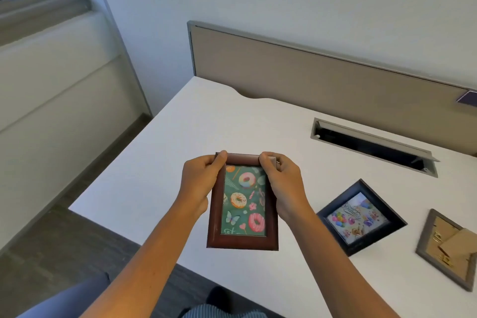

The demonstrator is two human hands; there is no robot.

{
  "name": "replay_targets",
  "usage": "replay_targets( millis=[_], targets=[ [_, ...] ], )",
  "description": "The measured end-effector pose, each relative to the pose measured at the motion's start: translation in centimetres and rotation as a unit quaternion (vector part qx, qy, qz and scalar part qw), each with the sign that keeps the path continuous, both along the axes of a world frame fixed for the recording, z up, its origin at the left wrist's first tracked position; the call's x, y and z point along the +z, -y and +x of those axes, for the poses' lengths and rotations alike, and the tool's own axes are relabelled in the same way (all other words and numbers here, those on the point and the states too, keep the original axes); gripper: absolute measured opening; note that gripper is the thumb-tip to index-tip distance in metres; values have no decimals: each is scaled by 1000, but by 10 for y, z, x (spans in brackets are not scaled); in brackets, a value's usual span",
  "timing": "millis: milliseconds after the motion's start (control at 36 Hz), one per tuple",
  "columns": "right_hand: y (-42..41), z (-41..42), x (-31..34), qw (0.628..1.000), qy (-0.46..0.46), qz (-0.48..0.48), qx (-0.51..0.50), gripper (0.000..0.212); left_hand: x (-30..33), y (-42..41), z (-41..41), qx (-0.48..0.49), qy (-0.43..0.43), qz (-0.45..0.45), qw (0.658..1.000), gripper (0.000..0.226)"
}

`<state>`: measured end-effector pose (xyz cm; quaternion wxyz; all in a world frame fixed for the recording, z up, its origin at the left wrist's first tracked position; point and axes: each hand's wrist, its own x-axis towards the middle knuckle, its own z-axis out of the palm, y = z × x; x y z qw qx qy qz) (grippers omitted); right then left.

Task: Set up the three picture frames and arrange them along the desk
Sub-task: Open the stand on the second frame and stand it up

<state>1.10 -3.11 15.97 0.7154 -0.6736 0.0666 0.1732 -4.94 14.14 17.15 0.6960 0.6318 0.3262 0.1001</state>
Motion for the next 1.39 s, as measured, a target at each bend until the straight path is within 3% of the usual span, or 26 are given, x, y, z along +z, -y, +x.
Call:
replay_targets(
  millis=[333, 583, 778, 944, 1139, 1278, 1389],
  targets=[
    [76, -28, 5, 998, -45, 50, -16, 47, 4, 74, -15, -10, 28, -49, 998, 27],
    [115, -57, -1, 1000, -8, -7, -2, 61, -2, 107, -22, -34, 71, -94, 992, 26],
    [134, -76, -12, 995, 57, -68, 43, 51, -8, 118, -25, -122, 106, -151, 975, 35],
    [144, -86, -16, 986, 89, -118, 78, 63, -10, 123, -26, -148, 171, -178, 958, 32],
    [150, -93, -21, 989, 72, -94, 92, 13, -13, 126, -25, -172, 205, -201, 942, 29],
    [152, -95, -20, 990, 84, -79, 79, 23, -15, 127, -22, -171, 211, -211, 939, 29],
    [152, -99, -16, 990, 110, -61, 61, 43, -16, 128, -16, -162, 218, -220, 937, 28]
  ],
)
